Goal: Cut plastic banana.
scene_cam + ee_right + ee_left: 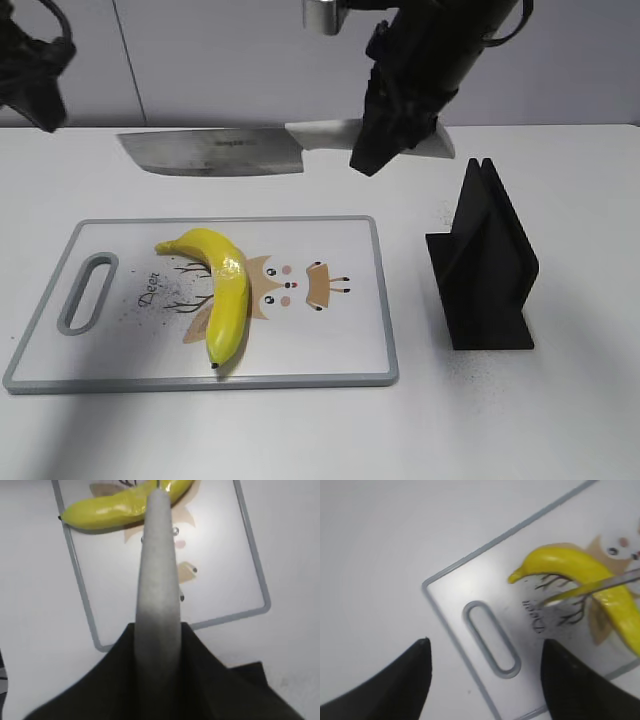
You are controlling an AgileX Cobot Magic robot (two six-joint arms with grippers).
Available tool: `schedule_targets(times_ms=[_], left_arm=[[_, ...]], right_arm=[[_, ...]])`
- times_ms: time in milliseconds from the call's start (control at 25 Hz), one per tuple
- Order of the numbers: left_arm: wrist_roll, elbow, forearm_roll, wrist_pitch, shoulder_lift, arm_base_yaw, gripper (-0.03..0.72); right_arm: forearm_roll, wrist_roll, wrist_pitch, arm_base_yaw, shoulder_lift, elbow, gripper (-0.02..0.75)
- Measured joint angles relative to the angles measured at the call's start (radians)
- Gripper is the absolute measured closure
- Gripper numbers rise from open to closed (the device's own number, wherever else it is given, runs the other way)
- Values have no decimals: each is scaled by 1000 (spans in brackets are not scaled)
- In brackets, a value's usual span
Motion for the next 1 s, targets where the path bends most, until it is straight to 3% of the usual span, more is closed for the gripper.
schedule_targets(times_ms=[120, 400, 600, 840, 1000], left_arm=[[-150, -46, 91, 77, 0, 49, 52], [-217, -76, 80, 110, -30, 109, 94], [-229, 107, 52, 108, -275, 109, 95], [-230, 393, 50, 7, -604, 109, 97], [-231, 588, 50, -64, -812, 109, 97]], right_arm=[[-36, 138, 43, 0, -20, -2, 577], [-70, 513, 58, 0, -59, -9, 577], [-93, 765, 16, 0, -227, 110, 577], [-289, 1123, -162, -4, -444, 343, 577], [-322, 1244, -216, -4, -502, 460, 577]])
